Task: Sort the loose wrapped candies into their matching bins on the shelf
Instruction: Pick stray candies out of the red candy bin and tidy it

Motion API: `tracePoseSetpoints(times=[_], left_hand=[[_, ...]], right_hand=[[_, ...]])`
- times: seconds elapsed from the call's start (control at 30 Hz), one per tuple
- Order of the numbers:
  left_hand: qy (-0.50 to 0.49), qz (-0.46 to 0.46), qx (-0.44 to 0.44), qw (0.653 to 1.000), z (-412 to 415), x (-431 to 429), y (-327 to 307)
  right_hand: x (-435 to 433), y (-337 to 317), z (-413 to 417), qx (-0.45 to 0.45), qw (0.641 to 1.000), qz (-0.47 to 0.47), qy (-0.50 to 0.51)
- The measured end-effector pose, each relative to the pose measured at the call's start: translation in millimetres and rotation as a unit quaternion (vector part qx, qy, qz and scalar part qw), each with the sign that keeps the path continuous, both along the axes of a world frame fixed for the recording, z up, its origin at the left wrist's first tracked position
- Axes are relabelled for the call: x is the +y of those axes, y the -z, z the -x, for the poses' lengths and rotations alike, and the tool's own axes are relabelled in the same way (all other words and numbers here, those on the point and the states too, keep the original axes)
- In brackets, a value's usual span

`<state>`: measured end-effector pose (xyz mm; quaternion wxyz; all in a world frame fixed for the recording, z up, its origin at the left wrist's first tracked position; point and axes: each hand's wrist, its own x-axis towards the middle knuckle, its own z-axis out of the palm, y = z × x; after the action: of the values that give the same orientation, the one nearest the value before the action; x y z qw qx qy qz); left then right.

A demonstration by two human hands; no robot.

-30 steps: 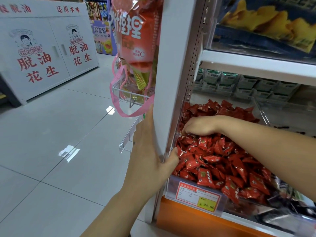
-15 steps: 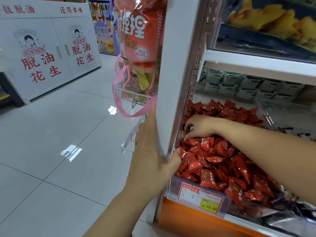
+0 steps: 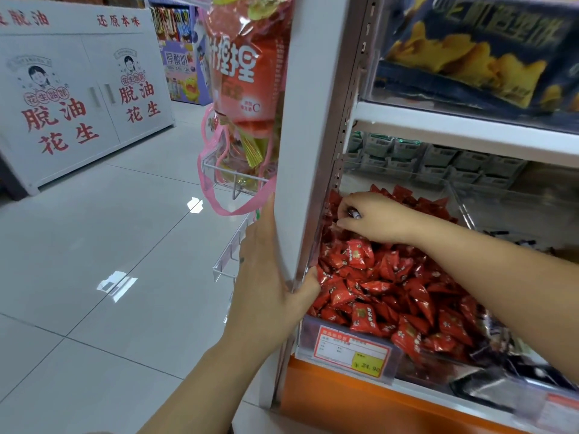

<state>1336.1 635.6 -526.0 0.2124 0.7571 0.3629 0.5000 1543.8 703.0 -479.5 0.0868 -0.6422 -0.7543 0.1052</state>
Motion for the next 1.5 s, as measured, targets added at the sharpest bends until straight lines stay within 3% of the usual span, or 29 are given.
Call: tracePoseSetpoints(times=[0.17,0.33,0.53,0.63,0.73,0.87,1.0,1.07,1.2,1.37,1.5], left_hand=[[0.018,0.002,-0.021,1.000,2,0,3],[0.012,0.024,-0.026,0.999,1,-5,4],[0.010,0.028,-0.035,0.999,2,-13,6],[0.009,0.033,-0.035,0.999,2,-14,5],[0.009,0.039,-0.037,0.999,1,-13,5],[0.011,0.041,-0.034,0.999,0,-12,7],[0.013,0.047,-0.027,0.998,3,-11,6],[0.019,0.046,-0.020,0.999,5,-10,5],[0.021,0.050,-0.017,0.998,7,-9,3],[0.015,0.060,-0.006,0.998,6,-6,2],[0.016,0.061,-0.011,0.998,6,-3,2]], right_hand=[[-62,-20,-4,0.064,0.991,-0.110,0.037],[-131,-31,-19,0.131,0.955,-0.234,0.128],[-186,-24,-81,0.079,0.923,-0.277,0.255],[-198,-19,-107,0.008,0.925,-0.234,0.300],[-191,-23,-103,-0.031,0.935,-0.223,0.274],[-164,-30,-50,-0.006,0.970,-0.201,0.135],[-125,-24,2,0.015,0.998,-0.036,-0.057],[-103,-13,15,-0.028,0.990,0.045,-0.133],[-62,10,23,-0.147,0.965,0.105,-0.192],[-19,8,15,-0.274,0.932,0.190,-0.142],[4,7,-2,-0.327,0.921,0.181,-0.110]])
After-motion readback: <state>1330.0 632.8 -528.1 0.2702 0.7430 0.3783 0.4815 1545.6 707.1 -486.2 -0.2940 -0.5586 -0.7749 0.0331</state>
